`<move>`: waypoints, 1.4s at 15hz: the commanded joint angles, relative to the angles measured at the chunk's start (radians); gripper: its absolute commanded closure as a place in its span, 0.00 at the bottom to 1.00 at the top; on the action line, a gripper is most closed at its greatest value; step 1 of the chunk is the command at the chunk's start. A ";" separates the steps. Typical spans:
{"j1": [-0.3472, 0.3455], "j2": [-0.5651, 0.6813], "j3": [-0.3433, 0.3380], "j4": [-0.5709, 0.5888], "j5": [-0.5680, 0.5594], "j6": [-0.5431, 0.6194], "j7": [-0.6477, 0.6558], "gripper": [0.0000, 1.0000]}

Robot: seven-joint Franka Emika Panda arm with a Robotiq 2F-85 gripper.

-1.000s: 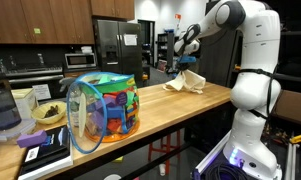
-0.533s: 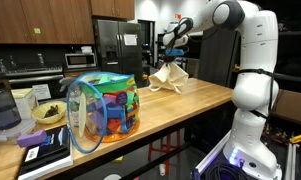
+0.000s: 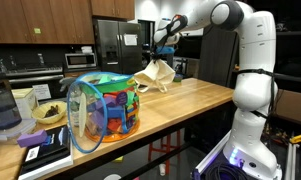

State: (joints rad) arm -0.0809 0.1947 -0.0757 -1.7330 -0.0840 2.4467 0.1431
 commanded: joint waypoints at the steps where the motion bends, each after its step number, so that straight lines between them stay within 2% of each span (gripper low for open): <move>1: 0.000 -0.066 0.006 -0.076 0.016 0.042 -0.086 0.99; 6: -0.028 -0.167 -0.029 -0.235 0.004 0.094 -0.106 0.99; 11: -0.118 -0.250 -0.128 -0.394 -0.030 0.146 -0.073 0.99; 17: -0.241 -0.265 -0.241 -0.449 -0.097 0.207 -0.064 0.99; 21: -0.256 -0.254 -0.251 -0.463 -0.119 0.228 -0.059 0.99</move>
State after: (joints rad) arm -0.3391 -0.0380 -0.3346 -2.1650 -0.1707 2.6523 0.0647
